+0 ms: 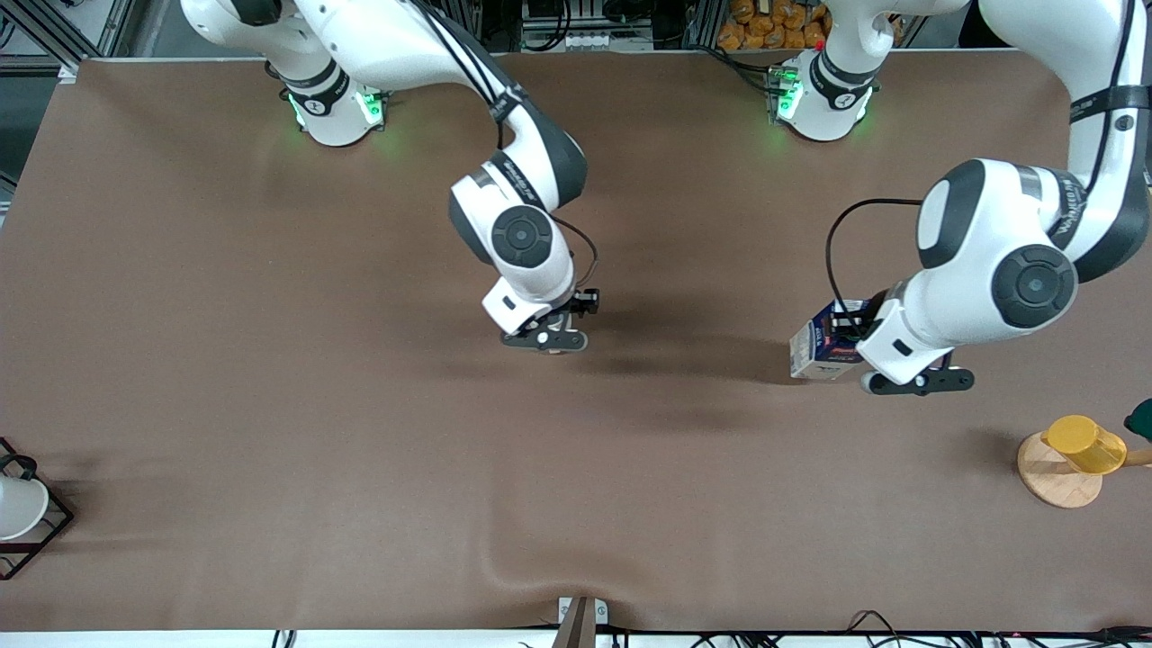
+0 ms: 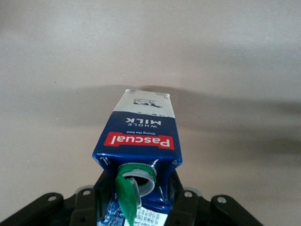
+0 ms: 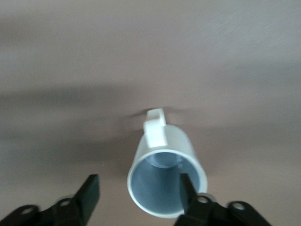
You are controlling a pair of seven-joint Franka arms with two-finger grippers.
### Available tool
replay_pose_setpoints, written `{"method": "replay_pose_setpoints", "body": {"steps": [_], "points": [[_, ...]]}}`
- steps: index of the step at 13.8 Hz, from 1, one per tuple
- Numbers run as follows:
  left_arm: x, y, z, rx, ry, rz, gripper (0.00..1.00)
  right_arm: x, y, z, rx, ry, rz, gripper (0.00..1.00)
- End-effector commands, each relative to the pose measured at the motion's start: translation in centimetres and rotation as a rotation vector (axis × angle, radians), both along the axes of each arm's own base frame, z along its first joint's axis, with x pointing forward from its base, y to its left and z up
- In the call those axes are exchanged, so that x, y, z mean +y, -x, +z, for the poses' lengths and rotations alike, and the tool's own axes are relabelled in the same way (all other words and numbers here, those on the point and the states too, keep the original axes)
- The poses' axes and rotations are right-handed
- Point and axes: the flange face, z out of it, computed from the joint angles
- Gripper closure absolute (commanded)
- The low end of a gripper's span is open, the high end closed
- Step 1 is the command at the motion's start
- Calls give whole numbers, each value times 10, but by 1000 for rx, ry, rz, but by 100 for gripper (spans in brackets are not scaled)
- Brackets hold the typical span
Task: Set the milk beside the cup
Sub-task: 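Set the mug down, open the right gripper while the left lifts the milk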
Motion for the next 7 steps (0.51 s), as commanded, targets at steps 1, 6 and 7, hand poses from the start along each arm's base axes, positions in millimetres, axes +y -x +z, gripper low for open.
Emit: {"method": "replay_pose_setpoints", "body": {"steps": [1,6,7], "points": [[-31,11,18,7,-10,15,49,-81,-36,93,-15,-38,-44,0],[-123,44,19,24,-27,86,49,-222,-60,182,-14,-66,3,0],[-143,54,19,23,-31,74,49,-238,-55,195,-23,-44,2,0]]}}
